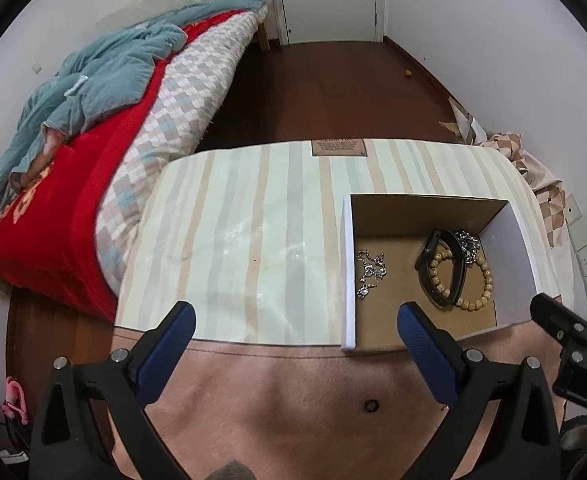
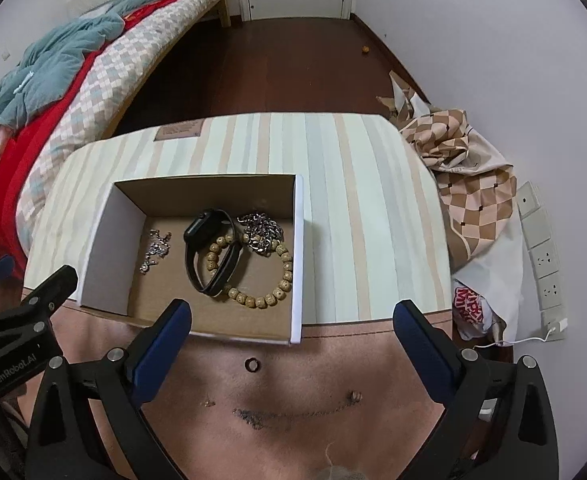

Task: Organize jewelry
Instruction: 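Withdraw both tools from the box back over the table, then pinch the small gold earring with the right tool while the left tool pinches a black ring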

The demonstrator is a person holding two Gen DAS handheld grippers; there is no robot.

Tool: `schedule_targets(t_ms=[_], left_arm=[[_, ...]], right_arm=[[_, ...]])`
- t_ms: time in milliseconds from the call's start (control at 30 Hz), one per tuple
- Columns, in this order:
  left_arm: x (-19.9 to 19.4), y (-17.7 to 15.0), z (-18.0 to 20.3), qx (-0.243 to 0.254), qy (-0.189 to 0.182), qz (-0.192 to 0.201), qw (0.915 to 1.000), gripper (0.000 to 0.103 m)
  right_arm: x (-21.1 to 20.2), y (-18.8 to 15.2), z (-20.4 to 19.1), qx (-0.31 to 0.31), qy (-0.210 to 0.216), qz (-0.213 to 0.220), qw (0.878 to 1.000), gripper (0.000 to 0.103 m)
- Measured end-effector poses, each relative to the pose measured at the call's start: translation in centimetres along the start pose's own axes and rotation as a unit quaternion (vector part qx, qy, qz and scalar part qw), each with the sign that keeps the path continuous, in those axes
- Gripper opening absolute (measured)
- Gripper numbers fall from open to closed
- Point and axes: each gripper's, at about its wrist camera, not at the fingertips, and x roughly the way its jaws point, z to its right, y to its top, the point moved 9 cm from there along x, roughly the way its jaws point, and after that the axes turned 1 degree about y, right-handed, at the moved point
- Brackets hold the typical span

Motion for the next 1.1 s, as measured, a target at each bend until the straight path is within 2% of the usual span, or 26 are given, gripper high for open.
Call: schedule_targets(t_ms=[433,733,867,1000,1100], left_arm=[[-7.0,-1.6,-1.1,-0.013,-0.005,0.060,0.9981,0.103],[-9.3,-2.7,-2.1,-0.042,-0.020,0.068,0.9966,0.103],[-7.5,-4.9,-2.1,-0.041,0.000,0.052,0.9978,0.103],[-3.6,-7.9,-2.4,-0.035,0.033,0.015,0.9987,0.103],[-1.0,-9.8,-3.0,-0.035,0.048,-0.015,0.9981,0.103]], right_arm=[[-7.4,-1.7,0.0,-0.002,-0.022,0.073,0.997,0.103],[-11.3,-3.2,-0.2,0.012,-0.003,0.095,0.995,0.103],[-9.3,-5.2,0.5,0.028,0.013,0.073,0.997,0.103],[-5.1,-7.9,1.0,0.061,0.059,0.040,0.996,0.103],[-1.6,-10.1,0.1,0.056,0.072,0.025,0.996,0.100]])
